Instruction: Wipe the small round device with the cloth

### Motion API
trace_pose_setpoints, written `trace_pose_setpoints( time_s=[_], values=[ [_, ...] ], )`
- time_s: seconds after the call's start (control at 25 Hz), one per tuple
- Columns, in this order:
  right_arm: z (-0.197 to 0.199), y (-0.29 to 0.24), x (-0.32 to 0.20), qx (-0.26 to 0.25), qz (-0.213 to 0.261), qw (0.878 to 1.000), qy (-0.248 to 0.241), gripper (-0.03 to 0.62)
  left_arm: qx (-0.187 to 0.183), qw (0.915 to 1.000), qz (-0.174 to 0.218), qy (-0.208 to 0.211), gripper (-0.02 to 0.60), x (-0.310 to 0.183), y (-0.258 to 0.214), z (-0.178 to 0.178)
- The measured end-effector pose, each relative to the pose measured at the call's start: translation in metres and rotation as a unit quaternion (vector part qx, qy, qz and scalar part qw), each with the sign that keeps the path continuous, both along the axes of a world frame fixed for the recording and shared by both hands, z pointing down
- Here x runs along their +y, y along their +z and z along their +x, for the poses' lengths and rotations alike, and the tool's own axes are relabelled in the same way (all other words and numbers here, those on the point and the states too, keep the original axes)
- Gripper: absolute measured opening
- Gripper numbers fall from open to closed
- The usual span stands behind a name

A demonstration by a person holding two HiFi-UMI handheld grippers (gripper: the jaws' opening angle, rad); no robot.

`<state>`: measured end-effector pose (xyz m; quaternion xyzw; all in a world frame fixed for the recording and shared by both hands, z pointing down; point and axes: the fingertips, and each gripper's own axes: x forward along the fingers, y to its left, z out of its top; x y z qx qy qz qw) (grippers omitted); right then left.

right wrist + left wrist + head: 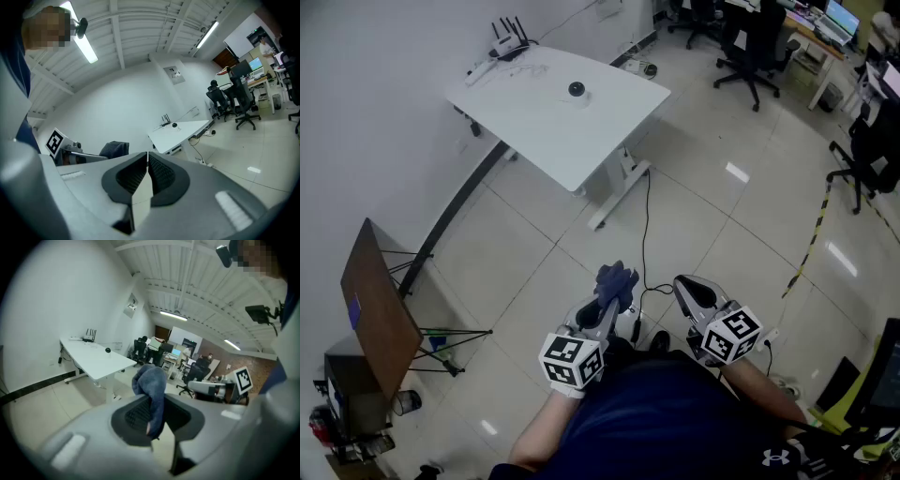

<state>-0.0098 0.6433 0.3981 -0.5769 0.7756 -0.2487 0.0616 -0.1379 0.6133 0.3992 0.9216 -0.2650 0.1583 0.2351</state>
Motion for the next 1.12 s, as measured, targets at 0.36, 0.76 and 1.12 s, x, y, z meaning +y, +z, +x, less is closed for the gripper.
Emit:
trace_pose_setpoints(
  time_s=[0.36, 0.76, 1.12],
  values=[
    [0.017, -0.004, -0.059, -0.006, 0.011, 1.0, -0.027, 0.122, 0.023, 0.9997, 0.005, 0.007, 0.06, -0.061, 0.001, 0.034],
    [0.019, -0.019, -0.209, -0.001, -0.01, 1.0, -0.028, 0.178, 0.099, 0.9932, 0.001, 0.06, 0.06, -0.212, -0.013, 0.062],
    [0.014, -0.029, -0.312, -0.03, -0.014, 0.997, -0.075, 0.234, 0.144, 0.9846, -0.002, 0.099, 0.06, -0.304, -0.031, 0.078]
  ],
)
